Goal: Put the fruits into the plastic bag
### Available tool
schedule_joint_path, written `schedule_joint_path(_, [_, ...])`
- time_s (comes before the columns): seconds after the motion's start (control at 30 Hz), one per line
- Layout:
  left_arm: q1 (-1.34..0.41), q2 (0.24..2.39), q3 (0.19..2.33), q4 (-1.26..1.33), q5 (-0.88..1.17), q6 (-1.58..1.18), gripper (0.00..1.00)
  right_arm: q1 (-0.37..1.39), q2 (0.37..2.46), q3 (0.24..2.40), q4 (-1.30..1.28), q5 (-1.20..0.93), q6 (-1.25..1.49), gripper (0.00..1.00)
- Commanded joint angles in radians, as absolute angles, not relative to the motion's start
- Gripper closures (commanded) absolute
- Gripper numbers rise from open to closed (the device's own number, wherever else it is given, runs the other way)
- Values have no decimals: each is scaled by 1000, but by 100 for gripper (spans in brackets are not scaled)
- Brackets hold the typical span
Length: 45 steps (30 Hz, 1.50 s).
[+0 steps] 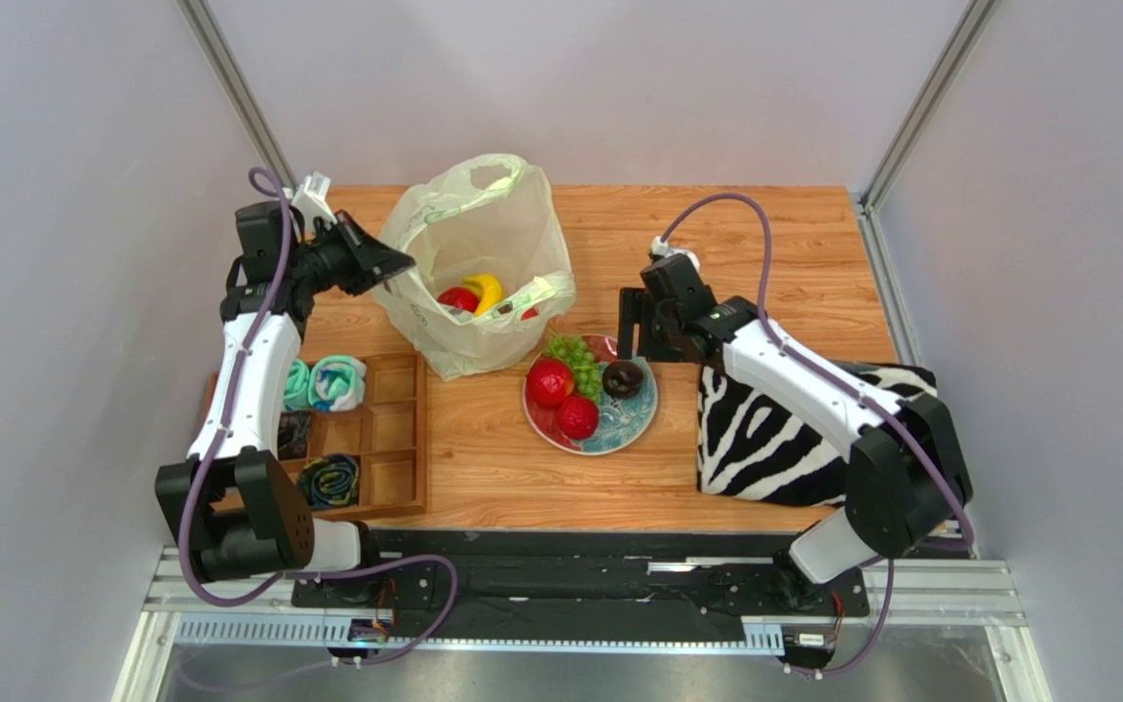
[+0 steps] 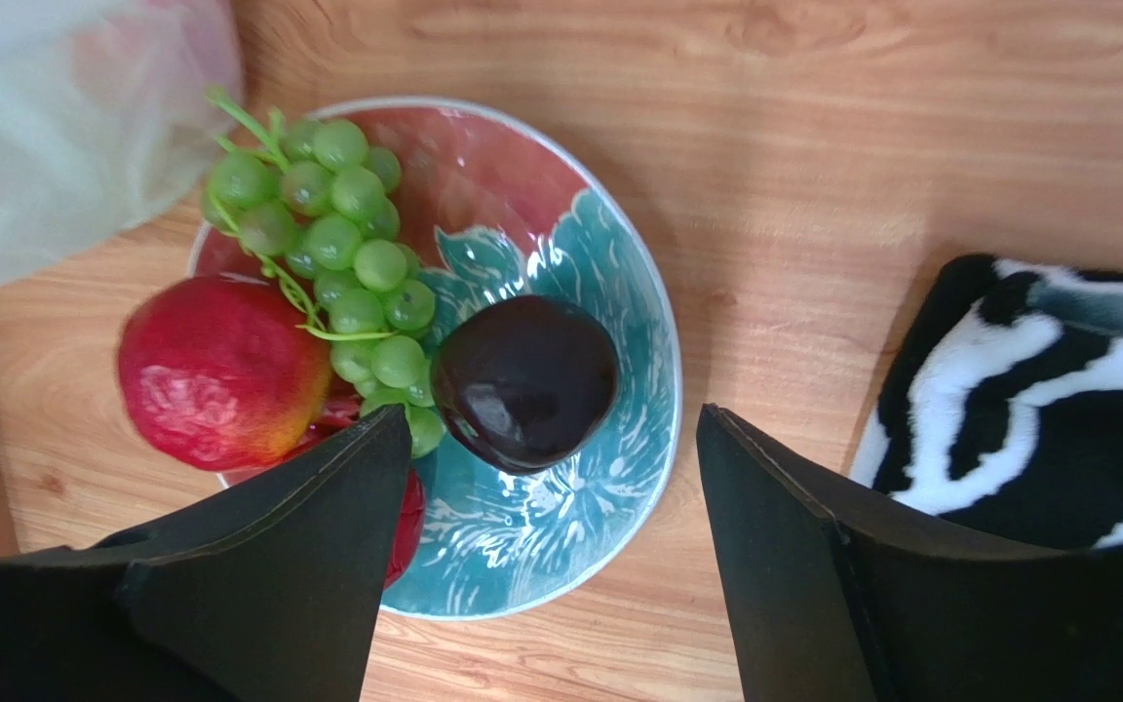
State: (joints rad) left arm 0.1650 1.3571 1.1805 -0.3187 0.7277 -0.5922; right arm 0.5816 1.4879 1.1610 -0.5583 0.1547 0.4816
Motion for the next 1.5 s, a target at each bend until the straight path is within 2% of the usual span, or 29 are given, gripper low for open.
schedule_joint_path(0.0, [163, 1305, 1177, -318, 736, -571, 100, 586, 1578, 1216, -588, 85, 525, 23])
schedule_joint_path(0.6, [163, 1304, 1167, -304, 733, -580, 100, 586, 1687, 1230, -549, 14, 548, 22])
schedule_joint_path(0.9, [161, 1304, 1166, -301, 735, -584, 100, 586, 1726, 1244, -552, 15, 535, 25])
schedule_joint_path(1.1, [163, 1301, 1164, -302, 733, -584, 100, 584, 1743, 1255, -555, 15, 526, 38])
schedule_joint_path(1.13, [163, 1301, 1164, -302, 733, -584, 100, 584, 1744, 1255, -557, 14, 523, 45])
schedule_joint_path(1.23, [163, 1299, 1166, -302, 732, -586, 100, 586, 1729, 1252, -563, 23, 520, 54])
schedule_joint_path(1.47, [163, 1301, 1166, -302, 733, -583, 100, 586, 1659, 1244, -574, 95, 514, 65])
